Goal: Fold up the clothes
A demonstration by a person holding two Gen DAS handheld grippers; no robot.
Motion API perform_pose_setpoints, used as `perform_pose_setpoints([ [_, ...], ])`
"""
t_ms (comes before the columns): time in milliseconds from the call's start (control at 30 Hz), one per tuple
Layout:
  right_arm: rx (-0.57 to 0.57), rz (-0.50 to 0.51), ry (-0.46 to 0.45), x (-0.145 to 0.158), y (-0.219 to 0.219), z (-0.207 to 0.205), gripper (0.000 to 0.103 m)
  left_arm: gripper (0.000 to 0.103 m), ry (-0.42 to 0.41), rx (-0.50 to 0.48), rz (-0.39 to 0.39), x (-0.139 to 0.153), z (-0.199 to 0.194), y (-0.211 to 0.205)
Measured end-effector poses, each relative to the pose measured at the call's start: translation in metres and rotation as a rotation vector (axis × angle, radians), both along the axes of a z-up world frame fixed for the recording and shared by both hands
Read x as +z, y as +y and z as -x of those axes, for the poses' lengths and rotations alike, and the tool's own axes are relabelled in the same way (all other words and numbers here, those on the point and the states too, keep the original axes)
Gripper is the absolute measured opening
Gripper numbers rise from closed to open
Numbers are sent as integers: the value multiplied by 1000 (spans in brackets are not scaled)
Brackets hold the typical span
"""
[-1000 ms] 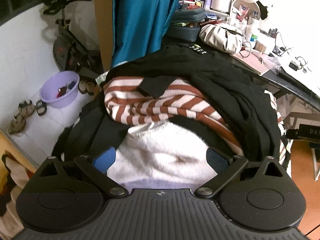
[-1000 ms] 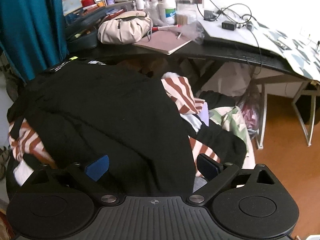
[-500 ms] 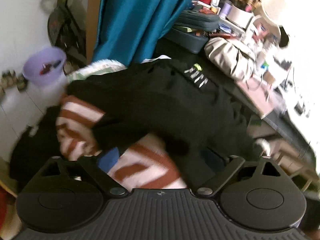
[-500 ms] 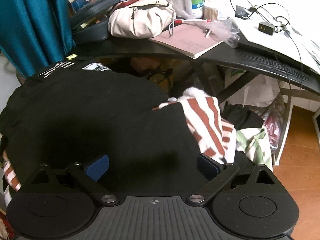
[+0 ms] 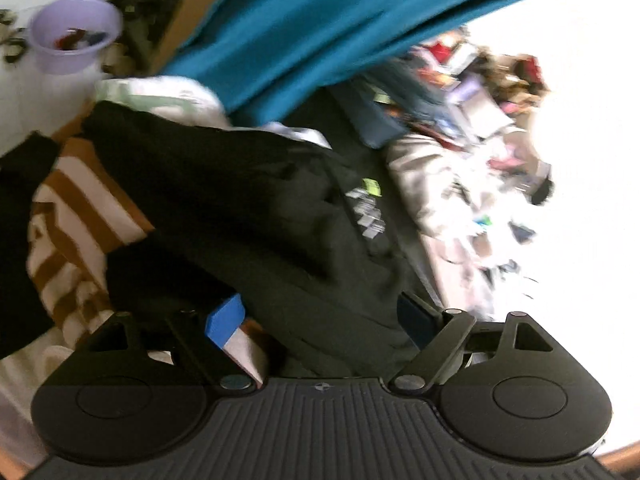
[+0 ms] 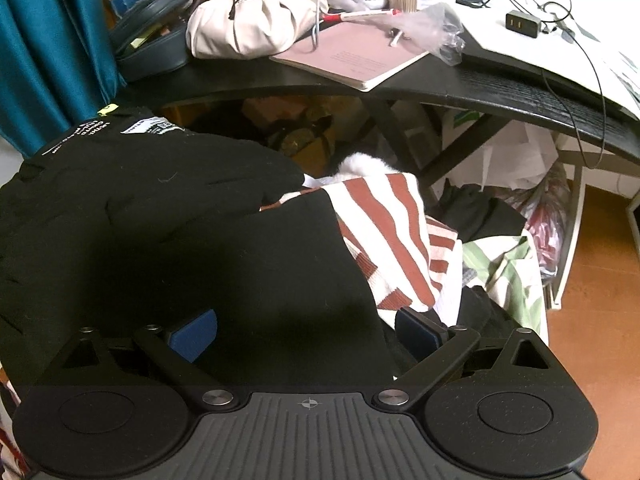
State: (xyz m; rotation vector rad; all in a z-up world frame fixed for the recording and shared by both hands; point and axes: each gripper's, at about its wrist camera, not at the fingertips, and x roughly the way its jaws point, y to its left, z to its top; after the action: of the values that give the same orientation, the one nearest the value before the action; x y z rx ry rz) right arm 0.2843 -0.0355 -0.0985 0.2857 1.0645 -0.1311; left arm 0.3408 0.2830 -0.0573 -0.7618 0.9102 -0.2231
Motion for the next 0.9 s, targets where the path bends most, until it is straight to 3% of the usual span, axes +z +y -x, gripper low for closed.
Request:
perform_pose_setpoints([
  [67,4,5,1,0,2,0,97,84,-45,-43,-1,6,3,-1],
  [167,13,11,6,-1,5,0,98,83,-46,-44,21,6,1,-2],
  [267,16,11,5,0,8,-1,98,71,-39,-81,45,5,-1,-7],
  [400,22,18,1,1,10,-1,98,62,15,-187,18,-3,1,-30],
  [533,27,45,-19,0,11,1,99,62,20,-176,-70,-3,-10,-50],
  [567,42,68,-29,0,14,2,99,54,29,-164,-91,-2,-15,-54],
  [600,56,89,-39,0,16,2,99,32,28,-155,-129,2,-17,-58],
  [667,78,118,-53,2,20,3,100,19,-6,-144,-218,15,-16,-68],
  [800,88,116,-79,6,21,4,102,12,-111,-149,-264,48,6,-72],
  [900,53,87,-104,11,16,10,102,11,-184,-127,-244,70,31,-67],
])
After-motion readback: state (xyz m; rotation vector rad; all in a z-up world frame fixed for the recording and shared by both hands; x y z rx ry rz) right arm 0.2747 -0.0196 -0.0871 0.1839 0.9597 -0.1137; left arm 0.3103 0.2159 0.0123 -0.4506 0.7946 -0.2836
